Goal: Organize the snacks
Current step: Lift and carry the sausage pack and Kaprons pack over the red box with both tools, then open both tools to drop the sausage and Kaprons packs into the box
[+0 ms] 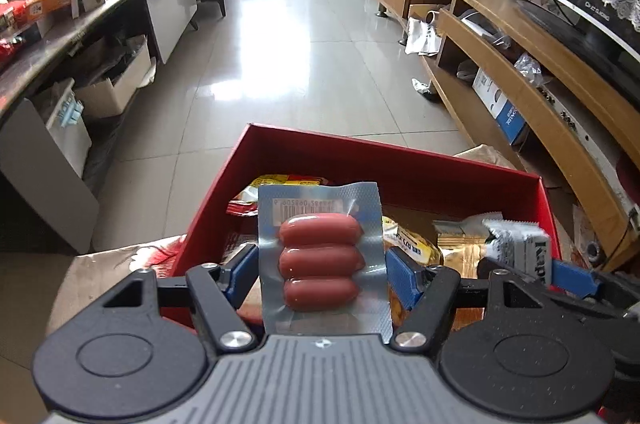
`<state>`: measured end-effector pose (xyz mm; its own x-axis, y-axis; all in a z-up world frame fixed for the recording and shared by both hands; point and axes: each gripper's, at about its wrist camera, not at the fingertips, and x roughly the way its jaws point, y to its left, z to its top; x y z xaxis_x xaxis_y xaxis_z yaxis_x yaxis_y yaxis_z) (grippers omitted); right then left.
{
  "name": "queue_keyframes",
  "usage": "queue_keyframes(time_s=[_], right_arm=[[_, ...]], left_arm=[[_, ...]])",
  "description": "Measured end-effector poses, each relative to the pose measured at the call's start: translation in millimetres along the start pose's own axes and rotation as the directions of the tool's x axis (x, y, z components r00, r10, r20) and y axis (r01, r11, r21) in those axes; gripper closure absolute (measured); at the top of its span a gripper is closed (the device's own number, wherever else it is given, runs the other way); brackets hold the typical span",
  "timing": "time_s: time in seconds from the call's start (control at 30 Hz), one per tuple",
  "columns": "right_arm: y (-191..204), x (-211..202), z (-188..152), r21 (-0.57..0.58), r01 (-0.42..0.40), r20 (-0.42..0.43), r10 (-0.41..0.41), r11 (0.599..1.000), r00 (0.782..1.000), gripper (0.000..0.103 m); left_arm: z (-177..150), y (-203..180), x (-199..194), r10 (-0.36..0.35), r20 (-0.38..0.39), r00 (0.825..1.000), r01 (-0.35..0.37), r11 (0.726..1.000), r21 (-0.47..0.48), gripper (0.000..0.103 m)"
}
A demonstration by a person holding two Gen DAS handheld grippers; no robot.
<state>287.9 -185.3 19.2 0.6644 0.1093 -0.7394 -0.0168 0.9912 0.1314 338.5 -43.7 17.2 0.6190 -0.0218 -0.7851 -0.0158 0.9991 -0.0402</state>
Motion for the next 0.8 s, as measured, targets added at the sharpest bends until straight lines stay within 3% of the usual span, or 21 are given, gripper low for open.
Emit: queue_keyframes(time_s=[0.33,0.43,0.8], right_arm=[[0.6,16.4,2.1,0.007,-0.004,0.03,0.004,1.0,1.0,0.035],[-1.2,15.9,3.7,0.016,-0.015,0.042,0.015,1.0,0.999,0.034],[-5.0,-4.1,9.5,0.023,-0.012,0.092,0.01,1.0,0.996,0.028]], left_arm=[[9.3,5.8,15.3,-0.006,0.023,1.0,0.006,1.0,-0.003,0.035],[10.7,8.5,14.1,0.0,0.031,1.0,0.0,1.0,-0.009,0.028],[11.6,9.7,-9.3,0.006,0.047,0.999,-0.006,1.0,0.0,0.026]])
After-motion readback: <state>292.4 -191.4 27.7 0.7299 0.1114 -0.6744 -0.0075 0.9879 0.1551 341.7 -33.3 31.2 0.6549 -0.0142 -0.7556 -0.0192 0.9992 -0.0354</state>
